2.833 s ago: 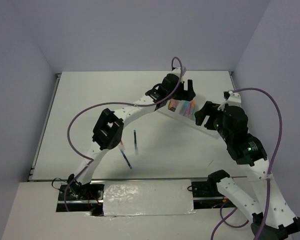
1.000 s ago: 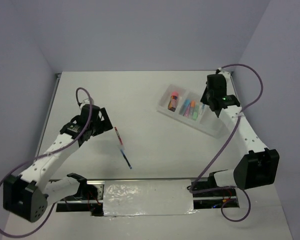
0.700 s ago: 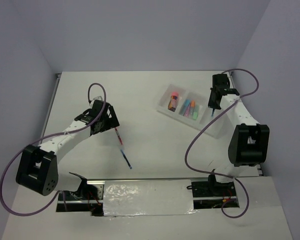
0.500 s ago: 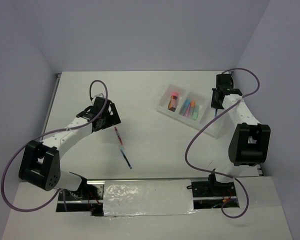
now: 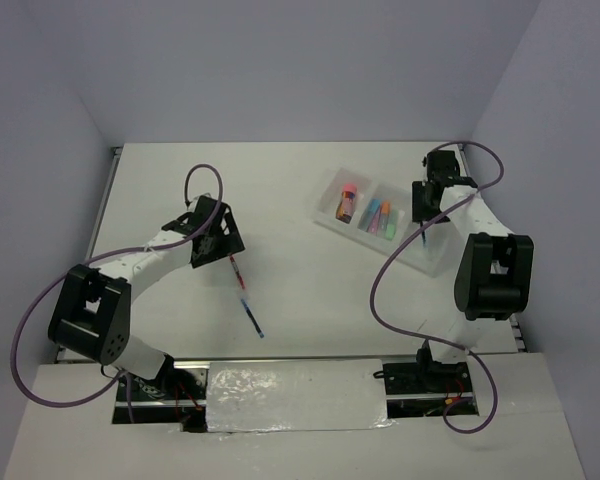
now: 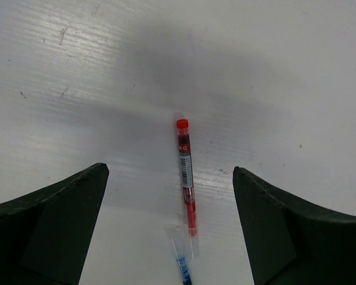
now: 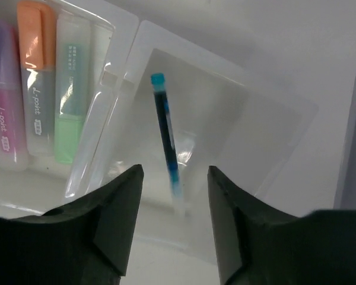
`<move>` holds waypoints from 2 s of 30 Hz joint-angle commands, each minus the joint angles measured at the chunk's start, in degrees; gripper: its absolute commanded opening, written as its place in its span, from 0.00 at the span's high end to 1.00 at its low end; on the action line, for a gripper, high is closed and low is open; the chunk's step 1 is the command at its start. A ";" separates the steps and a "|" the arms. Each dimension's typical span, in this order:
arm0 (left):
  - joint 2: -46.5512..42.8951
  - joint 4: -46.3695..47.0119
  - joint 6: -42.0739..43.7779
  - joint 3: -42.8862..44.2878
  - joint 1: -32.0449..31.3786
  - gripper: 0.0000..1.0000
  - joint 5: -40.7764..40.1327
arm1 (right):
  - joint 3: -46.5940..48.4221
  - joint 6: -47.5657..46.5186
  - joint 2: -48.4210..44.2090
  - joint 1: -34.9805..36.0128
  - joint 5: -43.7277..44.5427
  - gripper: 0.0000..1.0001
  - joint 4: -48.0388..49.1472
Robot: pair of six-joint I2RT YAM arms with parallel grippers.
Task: Sort the stationery into containers
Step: Place the pen in the storage box, then pick up the pen from the center of the board, then place the pen in the storage box.
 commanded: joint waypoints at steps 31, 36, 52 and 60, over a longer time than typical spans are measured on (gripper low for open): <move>17.38 2.84 -10.40 6.23 -7.76 0.94 -1.06 | -13.58 14.58 -42.40 19.48 -18.18 0.00 14.30; 13.35 8.64 -8.56 10.72 -10.66 1.00 3.16 | -29.73 25.27 -45.40 22.55 -35.43 0.01 35.72; 0.33 38.69 -11.97 8.88 -21.38 1.00 19.69 | -38.39 32.52 -35.56 35.65 -27.63 0.37 51.95; 0.50 39.41 -12.60 9.05 -22.18 0.81 20.93 | -37.78 30.77 -33.97 36.18 -24.48 0.99 52.85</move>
